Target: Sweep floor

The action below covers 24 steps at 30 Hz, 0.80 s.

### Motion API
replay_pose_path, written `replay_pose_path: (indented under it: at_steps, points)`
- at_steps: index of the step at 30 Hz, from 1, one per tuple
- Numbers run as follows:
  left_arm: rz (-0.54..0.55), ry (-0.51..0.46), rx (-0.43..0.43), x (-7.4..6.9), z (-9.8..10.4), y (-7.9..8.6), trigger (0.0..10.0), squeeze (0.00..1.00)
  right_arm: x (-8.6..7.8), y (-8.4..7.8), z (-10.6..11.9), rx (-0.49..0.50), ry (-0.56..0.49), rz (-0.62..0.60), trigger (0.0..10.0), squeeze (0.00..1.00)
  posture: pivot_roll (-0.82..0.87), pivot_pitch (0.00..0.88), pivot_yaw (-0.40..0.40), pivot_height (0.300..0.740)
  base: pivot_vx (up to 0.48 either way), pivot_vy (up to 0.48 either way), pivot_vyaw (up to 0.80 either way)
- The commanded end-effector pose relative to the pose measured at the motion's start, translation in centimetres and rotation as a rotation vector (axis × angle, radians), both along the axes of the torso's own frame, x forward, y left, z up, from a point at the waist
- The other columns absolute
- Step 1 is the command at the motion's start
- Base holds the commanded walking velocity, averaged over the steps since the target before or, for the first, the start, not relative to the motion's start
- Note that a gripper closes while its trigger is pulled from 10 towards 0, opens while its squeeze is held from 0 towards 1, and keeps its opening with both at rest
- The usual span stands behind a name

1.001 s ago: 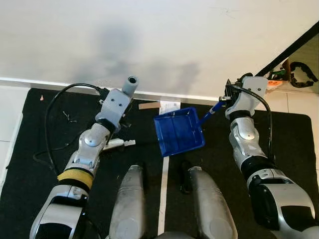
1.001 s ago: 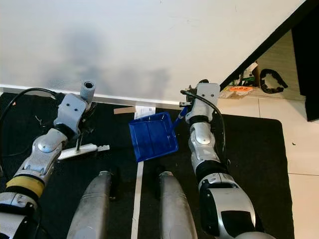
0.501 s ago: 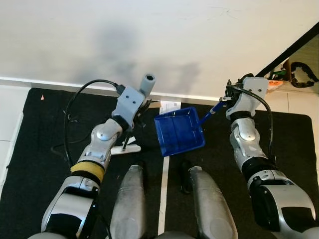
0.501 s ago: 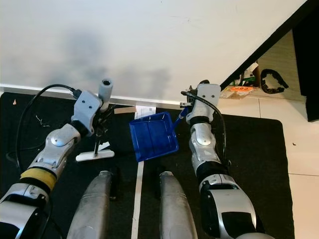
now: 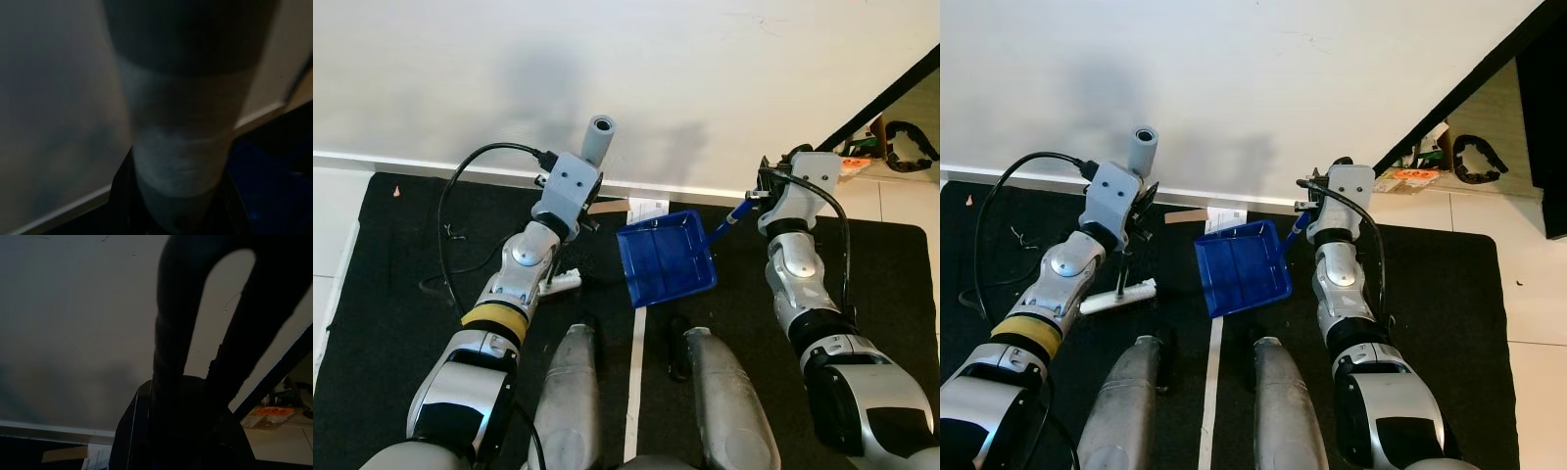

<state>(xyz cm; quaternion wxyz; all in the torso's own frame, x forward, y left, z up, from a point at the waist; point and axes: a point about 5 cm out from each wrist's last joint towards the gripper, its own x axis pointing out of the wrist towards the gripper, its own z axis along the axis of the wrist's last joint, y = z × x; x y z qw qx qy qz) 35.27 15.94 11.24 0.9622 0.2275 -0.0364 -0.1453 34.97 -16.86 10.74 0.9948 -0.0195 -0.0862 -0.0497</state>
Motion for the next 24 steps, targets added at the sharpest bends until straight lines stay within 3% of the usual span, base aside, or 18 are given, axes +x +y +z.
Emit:
replay_pose_path:
  at_steps: [1, 6, 8, 13, 20, 23, 24]
  points:
    - [0.061, -0.054, 0.077, -0.1, 0.0, 1.3, 10.0, 0.00, -1.5, -1.8, -3.0, -0.046, 0.132, -0.061, 10.0, 0.00, 0.05, 0.397, -0.067, 0.740, 0.000, 0.000, 0.00]
    - [0.222, -0.161, 0.155, 0.2, 0.7, 3.1, 10.0, 0.00, -1.4, -1.6, -2.9, -0.051, 0.131, -0.055, 10.0, 0.00, 0.04, 0.402, -0.072, 0.740, 0.000, 0.000, 0.00]
    - [0.307, -0.241, 0.160, 0.3, 1.7, 4.1, 10.0, 0.00, -1.3, -1.4, -2.8, -0.054, 0.127, -0.050, 10.0, 0.00, 0.04, 0.402, -0.071, 0.740, 0.000, 0.000, 0.00]
    - [0.381, -0.274, 0.131, 0.3, 2.2, 5.2, 10.0, 0.00, -1.3, -1.4, -2.8, -0.054, 0.126, -0.049, 10.0, 0.00, 0.05, 0.404, -0.071, 0.740, 0.000, 0.000, 0.00]
    - [0.422, -0.254, 0.050, 0.1, 2.1, 6.0, 10.0, 0.00, -1.4, -1.5, -2.8, -0.054, 0.126, -0.050, 10.0, 0.00, 0.05, 0.400, -0.066, 0.740, 0.000, 0.000, 0.00]
    - [0.509, -0.099, -0.131, -0.6, -0.1, 6.9, 10.0, 0.00, -1.4, -1.5, -2.9, -0.051, 0.128, -0.051, 10.0, 0.00, 0.05, 0.392, -0.064, 0.740, 0.000, 0.000, 0.00]
    - [0.509, -0.099, -0.131, -0.6, -0.1, 6.9, 10.0, 0.00, -1.4, -1.5, -2.9, -0.051, 0.128, -0.051, 10.0, 0.00, 0.05, 0.392, -0.064, 0.740, 0.000, 0.000, 0.00]
